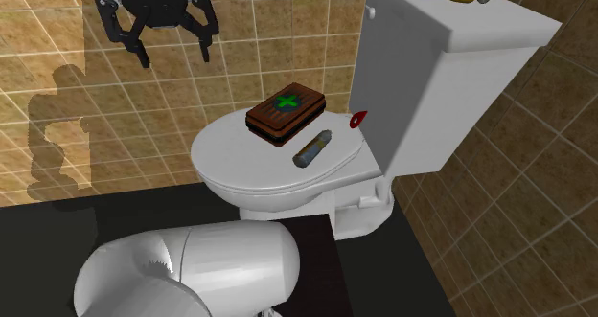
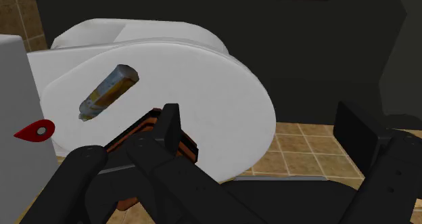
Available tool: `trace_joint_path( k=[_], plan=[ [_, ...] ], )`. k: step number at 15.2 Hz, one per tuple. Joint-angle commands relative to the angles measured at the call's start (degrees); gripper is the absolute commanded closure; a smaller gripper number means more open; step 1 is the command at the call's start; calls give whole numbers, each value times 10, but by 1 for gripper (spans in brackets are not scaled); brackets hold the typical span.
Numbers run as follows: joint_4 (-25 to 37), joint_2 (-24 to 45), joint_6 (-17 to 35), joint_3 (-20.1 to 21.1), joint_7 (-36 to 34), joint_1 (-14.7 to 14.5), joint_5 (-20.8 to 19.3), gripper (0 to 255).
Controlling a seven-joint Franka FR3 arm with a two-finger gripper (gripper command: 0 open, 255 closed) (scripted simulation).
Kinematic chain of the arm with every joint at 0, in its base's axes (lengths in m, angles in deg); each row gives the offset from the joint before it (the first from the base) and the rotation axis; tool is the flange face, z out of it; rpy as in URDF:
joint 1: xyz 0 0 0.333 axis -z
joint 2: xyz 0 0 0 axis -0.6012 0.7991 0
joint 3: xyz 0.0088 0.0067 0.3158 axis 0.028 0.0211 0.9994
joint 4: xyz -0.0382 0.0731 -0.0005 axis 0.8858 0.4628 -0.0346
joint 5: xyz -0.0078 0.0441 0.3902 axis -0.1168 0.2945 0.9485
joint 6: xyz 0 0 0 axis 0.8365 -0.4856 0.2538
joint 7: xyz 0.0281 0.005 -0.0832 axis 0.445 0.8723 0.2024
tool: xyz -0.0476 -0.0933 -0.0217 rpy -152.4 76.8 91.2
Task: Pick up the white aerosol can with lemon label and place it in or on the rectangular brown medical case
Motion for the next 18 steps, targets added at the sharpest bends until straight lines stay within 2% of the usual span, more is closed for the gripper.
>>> trace_joint_path(
  k=[1, 9, 18],
  plan=[
    [0, 0, 0, 0, 0, 0, 0, 0],
    [-46, 98, 131, -22, -23, 41, -12, 0],
    [-52, 244, 268, -51, -49, 81, -21, 0]
  ],
)
